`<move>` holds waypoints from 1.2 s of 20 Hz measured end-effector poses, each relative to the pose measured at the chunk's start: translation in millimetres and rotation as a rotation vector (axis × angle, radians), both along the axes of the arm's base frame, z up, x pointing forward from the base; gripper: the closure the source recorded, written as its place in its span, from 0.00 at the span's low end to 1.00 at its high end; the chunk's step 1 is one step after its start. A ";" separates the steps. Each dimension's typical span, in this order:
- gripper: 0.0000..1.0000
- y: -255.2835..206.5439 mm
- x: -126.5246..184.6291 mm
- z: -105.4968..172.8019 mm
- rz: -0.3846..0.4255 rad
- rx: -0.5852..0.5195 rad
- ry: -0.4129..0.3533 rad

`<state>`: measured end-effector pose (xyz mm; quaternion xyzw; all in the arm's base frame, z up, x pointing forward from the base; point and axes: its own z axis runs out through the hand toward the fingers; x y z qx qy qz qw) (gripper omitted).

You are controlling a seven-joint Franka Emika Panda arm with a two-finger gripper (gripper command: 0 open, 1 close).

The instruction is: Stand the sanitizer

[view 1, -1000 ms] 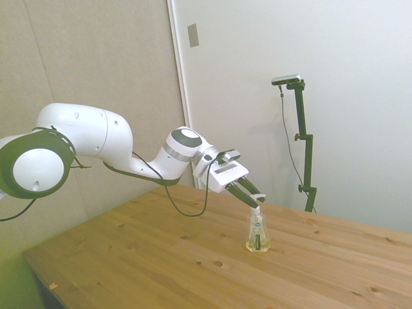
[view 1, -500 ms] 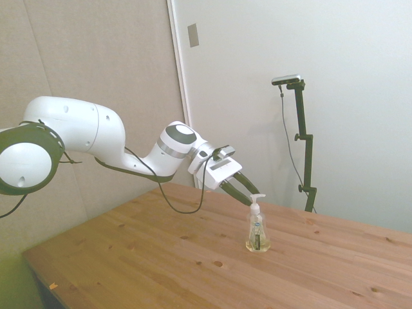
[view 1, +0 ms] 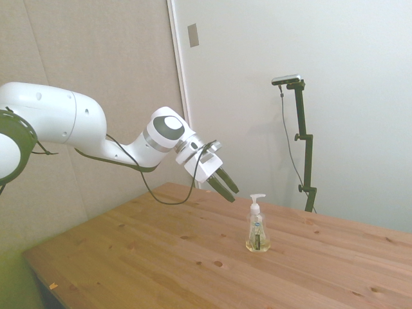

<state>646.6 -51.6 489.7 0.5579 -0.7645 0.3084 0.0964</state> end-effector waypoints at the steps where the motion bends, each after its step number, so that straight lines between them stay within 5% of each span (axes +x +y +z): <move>1: 0.00 2.2 -4.0 3.7 0.029 0.025 0.007; 14: 0.00 37.5 -46.2 22.1 0.559 0.322 0.203; 24: 0.00 53.2 -68.5 3.6 0.955 0.416 0.494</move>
